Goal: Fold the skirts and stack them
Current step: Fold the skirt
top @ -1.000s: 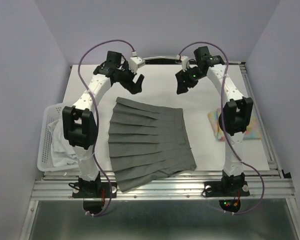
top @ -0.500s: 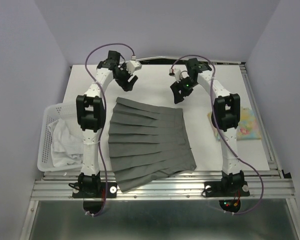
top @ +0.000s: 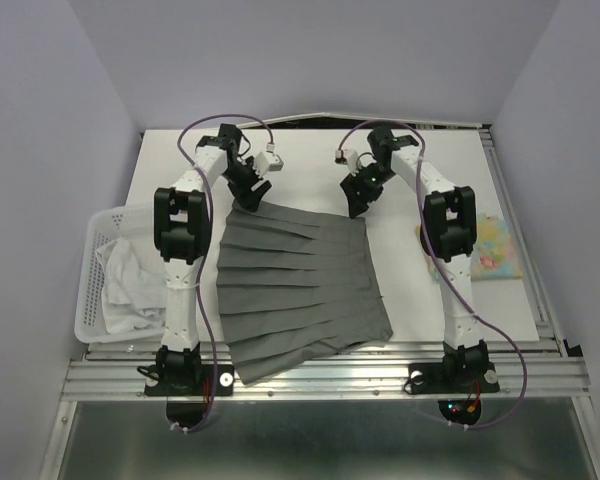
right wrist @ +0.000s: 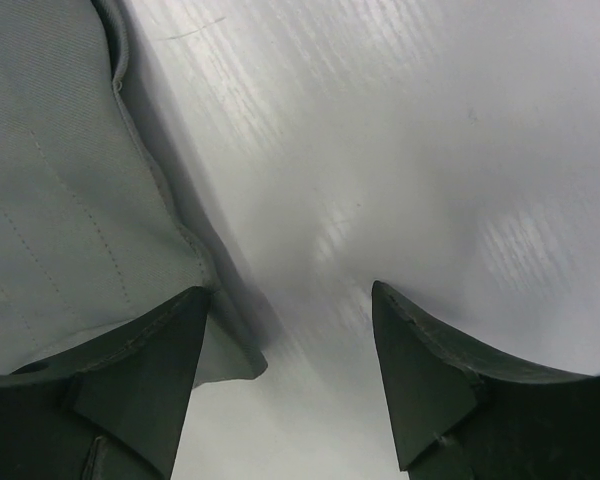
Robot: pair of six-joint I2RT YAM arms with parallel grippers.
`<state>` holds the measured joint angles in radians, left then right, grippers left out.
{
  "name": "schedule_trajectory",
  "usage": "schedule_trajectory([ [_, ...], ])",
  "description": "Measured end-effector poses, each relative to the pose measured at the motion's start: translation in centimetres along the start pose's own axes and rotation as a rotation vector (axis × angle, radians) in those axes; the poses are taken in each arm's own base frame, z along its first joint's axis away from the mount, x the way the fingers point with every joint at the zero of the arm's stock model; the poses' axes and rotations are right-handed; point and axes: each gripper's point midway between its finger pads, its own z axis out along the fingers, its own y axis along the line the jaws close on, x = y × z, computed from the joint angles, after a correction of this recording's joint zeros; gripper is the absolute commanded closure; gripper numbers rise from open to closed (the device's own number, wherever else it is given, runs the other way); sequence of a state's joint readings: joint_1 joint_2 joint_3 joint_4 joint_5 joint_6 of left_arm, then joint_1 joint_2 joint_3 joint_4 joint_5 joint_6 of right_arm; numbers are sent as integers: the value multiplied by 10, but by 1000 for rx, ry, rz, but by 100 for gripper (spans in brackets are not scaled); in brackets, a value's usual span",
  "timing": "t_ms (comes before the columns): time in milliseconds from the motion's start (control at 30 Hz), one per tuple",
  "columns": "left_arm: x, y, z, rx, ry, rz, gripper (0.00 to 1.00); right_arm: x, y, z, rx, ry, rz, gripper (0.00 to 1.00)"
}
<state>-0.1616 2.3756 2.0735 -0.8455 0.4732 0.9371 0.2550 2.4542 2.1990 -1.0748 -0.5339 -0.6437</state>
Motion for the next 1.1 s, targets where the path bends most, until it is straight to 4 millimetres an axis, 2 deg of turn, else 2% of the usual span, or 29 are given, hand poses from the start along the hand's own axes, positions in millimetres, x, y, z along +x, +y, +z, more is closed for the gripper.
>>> schedule_trajectory([
  [100, 6, -2, 2, 9, 15, 5, 31, 3, 6, 0, -27, 10, -11, 30],
  [200, 11, -3, 4, 15, 23, 24, 49, 6, 10, 0, -48, 20, -23, 34],
  [233, 13, -3, 3, 15, 24, 34, 59, 8, 12, 0, -57, 24, -27, 36],
  [300, 16, -5, 3, 16, 27, 49, 68, 10, 14, 0, -69, 31, -31, 42],
  [333, 19, -6, 2, 14, 29, 55, 75, 12, 16, 1, -75, 37, -32, 43],
  [367, 21, -8, 0, 17, 32, 57, 78, 13, 17, 1, -80, 38, -34, 43],
  [467, 24, -13, -1, 31, 40, 54, 86, 13, 21, 3, -95, 40, -41, 51],
  [567, 25, -14, -1, 36, 41, 51, 98, 15, 24, 4, -104, 49, -47, 66],
  [600, 25, -14, -1, 36, 41, 46, 100, 15, 25, 5, -107, 51, -50, 80],
  [667, 24, -14, -2, 34, 43, 38, 100, 17, 28, 7, -116, 62, -53, 99],
  [800, 20, -10, -5, 18, 41, 9, 100, 18, 28, 8, -115, 68, -40, 99],
  [900, 5, 5, -12, -34, 11, -12, 100, 18, 23, 9, -91, 59, -4, 99],
  [1000, -22, 27, -25, -116, -46, -21, 100, 15, 11, 5, -39, 31, 31, 99],
  [1100, -54, 49, -41, -196, -123, 1, 100, 4, -14, -6, 41, -28, 47, 99],
])
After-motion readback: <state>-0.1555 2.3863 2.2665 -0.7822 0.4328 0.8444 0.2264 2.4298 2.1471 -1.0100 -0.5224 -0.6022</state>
